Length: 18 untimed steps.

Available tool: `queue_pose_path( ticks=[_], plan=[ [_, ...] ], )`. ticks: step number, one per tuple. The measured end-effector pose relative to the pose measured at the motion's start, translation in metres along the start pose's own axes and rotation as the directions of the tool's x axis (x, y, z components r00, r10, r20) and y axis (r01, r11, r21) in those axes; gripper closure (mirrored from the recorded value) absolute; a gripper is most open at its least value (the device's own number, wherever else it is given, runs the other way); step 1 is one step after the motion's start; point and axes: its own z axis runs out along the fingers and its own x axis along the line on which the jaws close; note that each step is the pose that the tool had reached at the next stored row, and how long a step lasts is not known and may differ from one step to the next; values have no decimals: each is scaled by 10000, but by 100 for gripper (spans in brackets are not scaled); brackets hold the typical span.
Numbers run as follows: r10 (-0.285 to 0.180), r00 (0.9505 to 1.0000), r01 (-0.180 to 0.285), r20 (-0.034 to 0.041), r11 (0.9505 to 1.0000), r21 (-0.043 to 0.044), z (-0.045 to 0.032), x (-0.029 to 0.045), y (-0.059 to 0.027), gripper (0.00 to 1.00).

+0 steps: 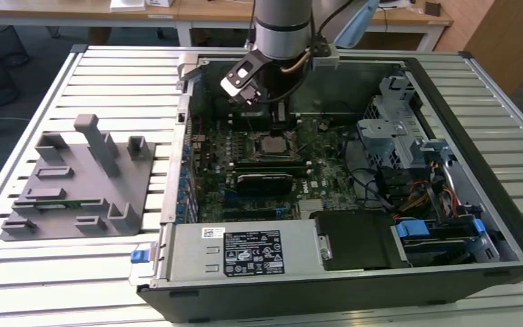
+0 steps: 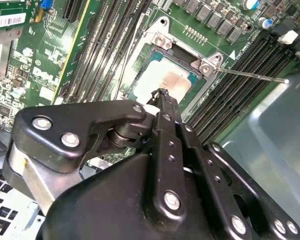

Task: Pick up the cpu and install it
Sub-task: 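Close the cpu cover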

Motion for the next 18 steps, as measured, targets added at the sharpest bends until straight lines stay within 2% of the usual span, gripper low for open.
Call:
queue_pose_path(
  ticks=[3,7,14,15,18],
  plan=[
    [5,10000,-5,4,10000,1,-51,4,2,89],
    [13,10000,-13,13,10000,1,-171,5,6,89],
    [20,10000,-20,35,10000,2,-483,1,19,89],
    [20,10000,-20,35,10000,2,-504,1,20,89],
    [21,10000,-21,34,10000,1,-505,-13,18,89]
  ],
)
